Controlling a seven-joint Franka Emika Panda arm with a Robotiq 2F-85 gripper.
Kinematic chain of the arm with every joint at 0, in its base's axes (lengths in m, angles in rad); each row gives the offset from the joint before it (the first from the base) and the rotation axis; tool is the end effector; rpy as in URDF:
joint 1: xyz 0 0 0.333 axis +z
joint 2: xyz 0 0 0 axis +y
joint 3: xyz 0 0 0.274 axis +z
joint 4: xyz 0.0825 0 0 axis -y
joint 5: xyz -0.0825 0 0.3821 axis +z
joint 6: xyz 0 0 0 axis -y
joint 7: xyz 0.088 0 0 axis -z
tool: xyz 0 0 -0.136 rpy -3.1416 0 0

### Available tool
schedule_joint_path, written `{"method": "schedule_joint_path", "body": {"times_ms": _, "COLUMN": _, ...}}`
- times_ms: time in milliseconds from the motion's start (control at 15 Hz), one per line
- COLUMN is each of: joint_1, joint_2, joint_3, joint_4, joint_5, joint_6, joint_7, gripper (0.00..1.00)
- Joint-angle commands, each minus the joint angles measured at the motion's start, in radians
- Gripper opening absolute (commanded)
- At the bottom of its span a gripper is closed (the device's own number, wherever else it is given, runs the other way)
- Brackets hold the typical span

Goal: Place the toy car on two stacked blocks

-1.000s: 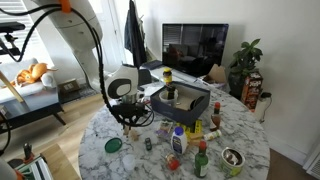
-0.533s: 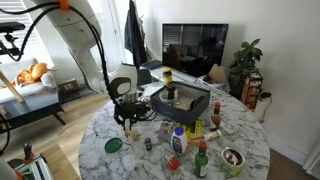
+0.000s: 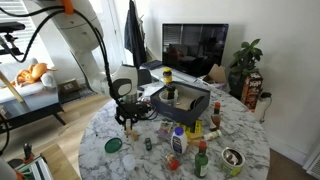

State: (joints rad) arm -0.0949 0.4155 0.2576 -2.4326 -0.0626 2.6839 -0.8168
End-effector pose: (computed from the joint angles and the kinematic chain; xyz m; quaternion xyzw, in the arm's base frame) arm 0.4350 0.0910 0.0669 -0.8686 -0.4884 0.0569 0.0620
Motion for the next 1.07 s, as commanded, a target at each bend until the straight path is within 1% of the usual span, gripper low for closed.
{"method": "schedule_joint_path", "body": {"times_ms": 0, "joint_1": 0.018, "joint_2": 0.025, "joint_3": -0.025, "joint_4": -0.006, "joint_5": -0.037, "joint_6": 0.045, "joint_7": -0.034, "gripper": 0.07}}
{"method": "schedule_joint_path", "body": {"times_ms": 533, "joint_1": 0.022, "joint_2": 0.044, "joint_3": -0.047, "joint_4": -0.014, "joint_5": -0.109, "joint_6": 0.099, "joint_7": -0.081, "gripper": 0.07}}
{"method": "schedule_joint_path", "body": {"times_ms": 1000, "joint_1": 0.022, "joint_2": 0.067, "joint_3": -0.067, "joint_4": -0.012, "joint_5": -0.141, "joint_6": 0.157, "joint_7": -0.071, "gripper": 0.07}}
